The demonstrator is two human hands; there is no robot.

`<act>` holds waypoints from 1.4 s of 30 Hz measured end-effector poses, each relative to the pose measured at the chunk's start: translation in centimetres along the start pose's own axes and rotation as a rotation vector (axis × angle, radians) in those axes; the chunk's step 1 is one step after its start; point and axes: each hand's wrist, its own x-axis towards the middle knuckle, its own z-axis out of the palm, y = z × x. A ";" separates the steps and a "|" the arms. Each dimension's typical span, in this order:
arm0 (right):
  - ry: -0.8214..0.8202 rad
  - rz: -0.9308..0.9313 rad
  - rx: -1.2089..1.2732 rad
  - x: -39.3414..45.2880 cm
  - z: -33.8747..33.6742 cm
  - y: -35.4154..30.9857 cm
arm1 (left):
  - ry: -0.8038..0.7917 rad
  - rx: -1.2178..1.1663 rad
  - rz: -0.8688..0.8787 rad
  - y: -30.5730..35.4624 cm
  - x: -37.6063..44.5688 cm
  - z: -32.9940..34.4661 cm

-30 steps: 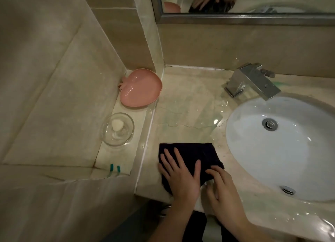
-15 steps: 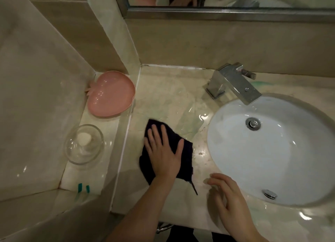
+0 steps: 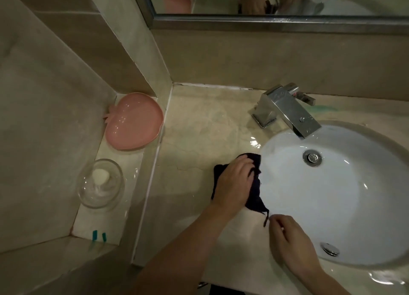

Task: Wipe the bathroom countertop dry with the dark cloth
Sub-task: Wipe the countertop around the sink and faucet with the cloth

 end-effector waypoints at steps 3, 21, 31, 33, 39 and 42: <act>-0.001 -0.043 -0.020 1.7 0.8 -1.8 | 0.191 -0.105 -0.263 -1.6 -0.7 -4.6; 0.346 -0.229 -0.290 4.0 5.0 -2.1 | 0.084 0.304 -0.153 -3.9 9.9 1.6; 0.365 -0.266 -0.252 3.7 4.9 -2.2 | 0.152 0.001 -0.119 -1.0 5.2 0.2; 0.386 -0.282 -0.250 3.8 4.9 -2.2 | 0.291 -0.071 -0.315 -3.1 6.4 -3.6; 0.467 -0.304 -0.262 4.1 5.5 -1.7 | 0.455 -0.038 -0.369 -11.4 14.7 -8.9; 0.524 -0.316 -0.282 4.5 6.0 -1.3 | 0.174 0.205 -0.303 -12.3 17.0 -5.6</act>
